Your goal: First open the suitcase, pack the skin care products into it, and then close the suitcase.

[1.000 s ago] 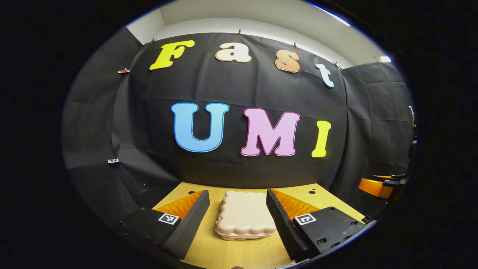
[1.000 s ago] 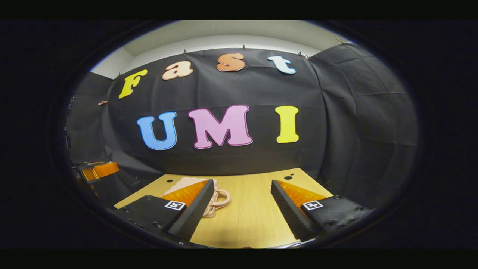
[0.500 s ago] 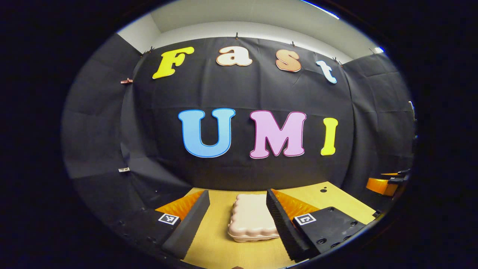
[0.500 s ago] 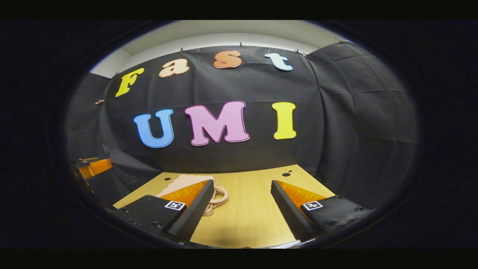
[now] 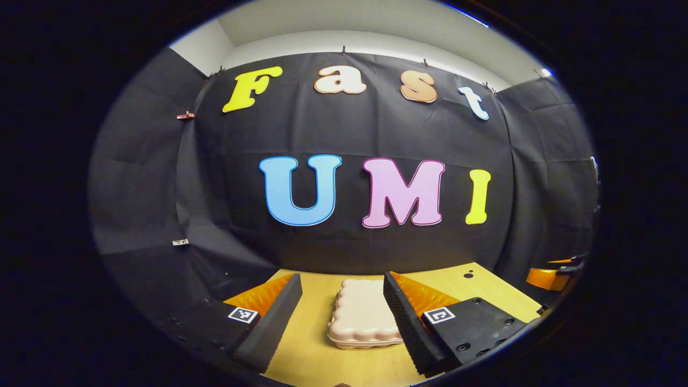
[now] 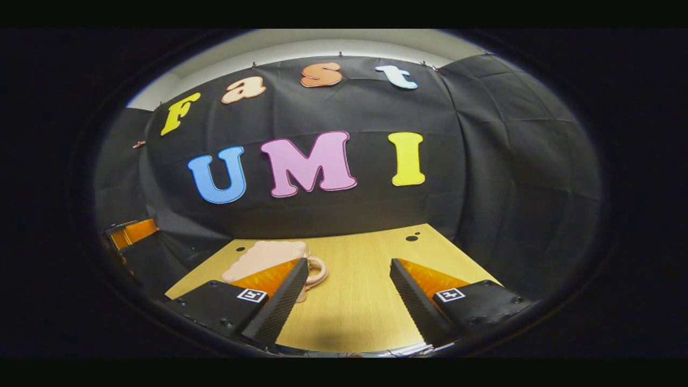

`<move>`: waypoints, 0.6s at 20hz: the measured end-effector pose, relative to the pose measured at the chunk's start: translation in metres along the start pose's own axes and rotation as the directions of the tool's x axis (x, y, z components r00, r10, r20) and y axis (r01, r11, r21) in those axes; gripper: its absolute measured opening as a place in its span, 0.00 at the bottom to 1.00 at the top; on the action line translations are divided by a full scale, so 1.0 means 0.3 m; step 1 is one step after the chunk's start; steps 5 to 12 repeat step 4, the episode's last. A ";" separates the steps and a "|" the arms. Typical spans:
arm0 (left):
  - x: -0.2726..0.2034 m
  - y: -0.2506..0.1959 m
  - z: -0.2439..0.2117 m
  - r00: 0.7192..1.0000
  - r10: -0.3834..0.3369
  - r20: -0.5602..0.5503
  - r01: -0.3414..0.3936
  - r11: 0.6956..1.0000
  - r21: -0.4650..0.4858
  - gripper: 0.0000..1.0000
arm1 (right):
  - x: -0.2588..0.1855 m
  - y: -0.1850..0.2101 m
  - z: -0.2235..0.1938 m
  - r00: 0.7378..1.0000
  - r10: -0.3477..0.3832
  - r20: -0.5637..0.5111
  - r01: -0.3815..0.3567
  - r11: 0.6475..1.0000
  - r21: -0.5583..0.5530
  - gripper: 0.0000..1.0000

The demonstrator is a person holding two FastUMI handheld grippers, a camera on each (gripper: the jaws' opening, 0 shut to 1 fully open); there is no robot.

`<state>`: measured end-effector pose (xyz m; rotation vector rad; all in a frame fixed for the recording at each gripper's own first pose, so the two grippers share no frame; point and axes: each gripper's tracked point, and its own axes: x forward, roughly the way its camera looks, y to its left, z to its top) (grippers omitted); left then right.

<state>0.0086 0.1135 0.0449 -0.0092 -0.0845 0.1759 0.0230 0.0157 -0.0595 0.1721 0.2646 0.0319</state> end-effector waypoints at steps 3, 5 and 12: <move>0.007 0.001 -0.011 1.000 0.001 -0.010 -0.001 1.000 -0.008 0.96 | 0.012 -0.008 0.002 1.000 -0.001 -0.003 0.001 1.000 0.003 0.97; 0.007 0.002 -0.013 1.000 0.004 -0.014 -0.004 1.000 -0.007 0.96 | 0.012 -0.007 0.003 1.000 0.000 -0.003 0.000 1.000 0.004 0.97; 0.007 0.002 -0.013 1.000 0.004 -0.014 -0.004 1.000 -0.007 0.96 | 0.012 -0.007 0.003 1.000 0.000 -0.003 0.000 1.000 0.004 0.97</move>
